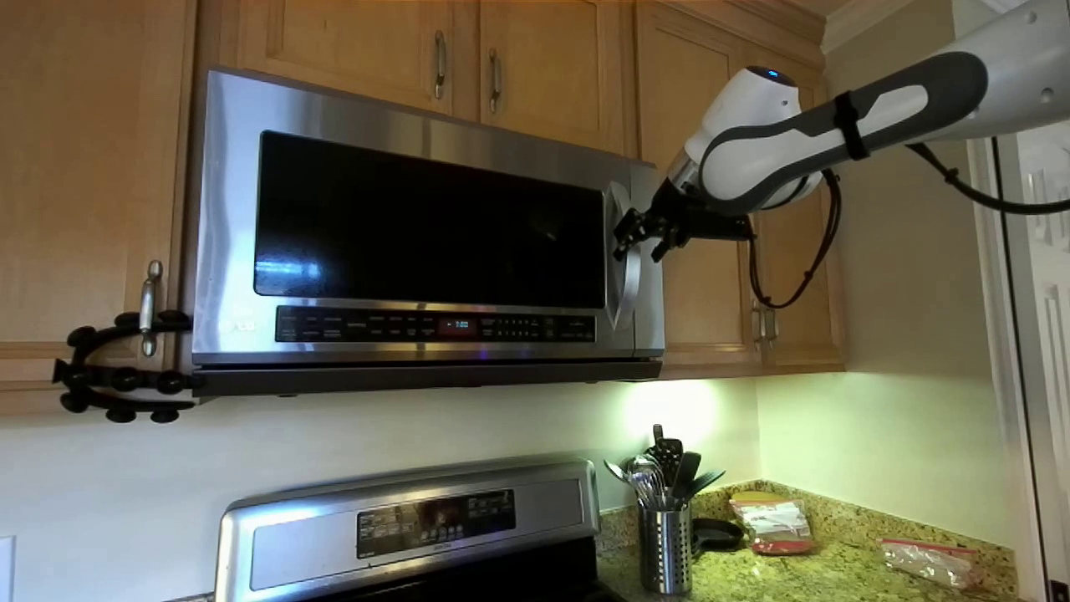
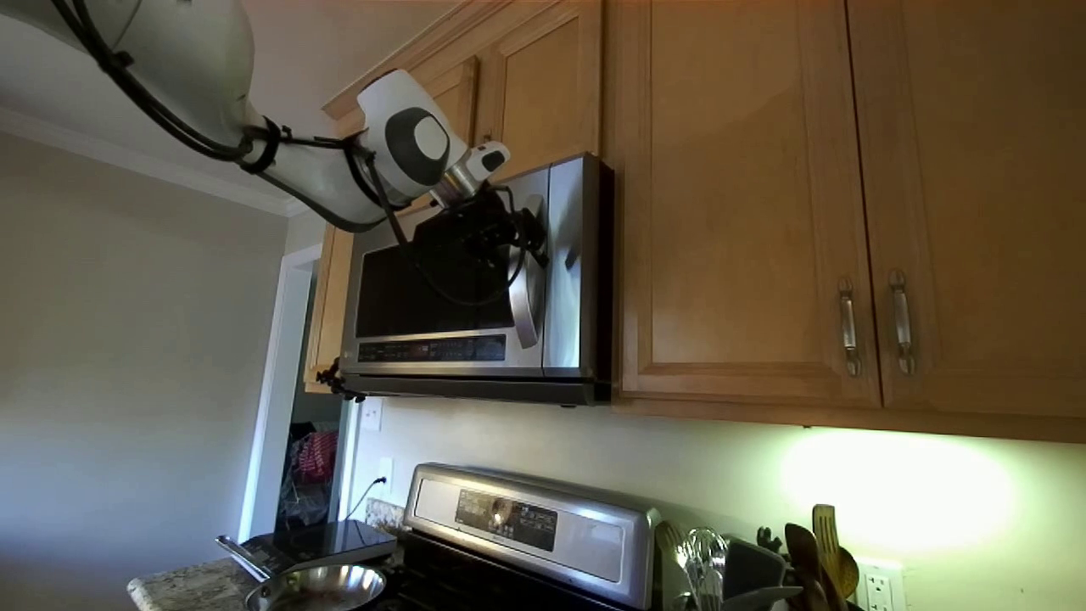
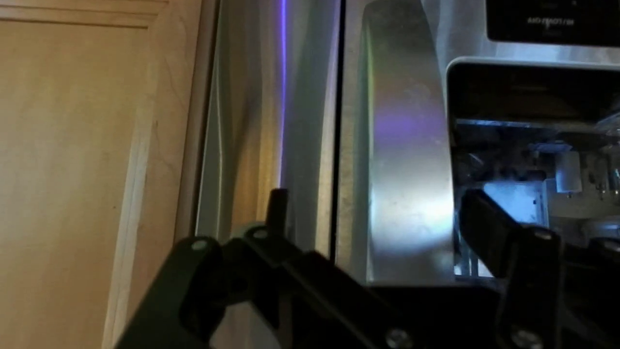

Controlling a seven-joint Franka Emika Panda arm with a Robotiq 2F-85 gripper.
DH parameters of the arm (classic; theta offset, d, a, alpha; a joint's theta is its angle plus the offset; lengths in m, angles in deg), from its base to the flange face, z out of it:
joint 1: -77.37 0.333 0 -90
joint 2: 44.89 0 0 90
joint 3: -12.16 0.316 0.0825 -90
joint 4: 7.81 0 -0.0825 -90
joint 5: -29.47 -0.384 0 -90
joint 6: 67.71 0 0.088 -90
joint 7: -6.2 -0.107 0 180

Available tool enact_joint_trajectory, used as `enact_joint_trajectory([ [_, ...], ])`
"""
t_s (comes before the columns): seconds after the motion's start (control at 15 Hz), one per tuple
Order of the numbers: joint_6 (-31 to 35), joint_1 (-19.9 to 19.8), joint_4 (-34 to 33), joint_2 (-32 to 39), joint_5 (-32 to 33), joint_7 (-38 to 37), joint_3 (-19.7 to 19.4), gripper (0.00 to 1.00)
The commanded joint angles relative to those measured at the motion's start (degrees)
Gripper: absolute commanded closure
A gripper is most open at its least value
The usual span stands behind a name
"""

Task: Open the microwave door

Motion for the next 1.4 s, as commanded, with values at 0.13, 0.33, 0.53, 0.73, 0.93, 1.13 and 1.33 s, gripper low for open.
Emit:
enact_joint_trajectory([
  [0.13,2.1,-0.7,-1.4,2.0,0.5,-1.2,0.4,0.54],
  [0.33,1.0,0.0,-0.6,1.4,-0.2,-0.2,0.6,0.74],
  [0.53,-0.7,1.5,0.5,0.7,-2.8,2.5,0.2,0.87],
  [0.73,-2.7,1.4,2.1,-1.4,-2.5,3.1,0.4,0.86],
  [0.93,-5.5,1.4,2.7,-2.8,-2.6,3.3,0.5,0.86],
  [1.13,-7.5,1.0,3.5,-4.9,-0.3,2.3,1.8,0.87],
  [1.33,-12.1,1.1,3.6,-6.7,1.6,1.8,3.2,0.89],
])
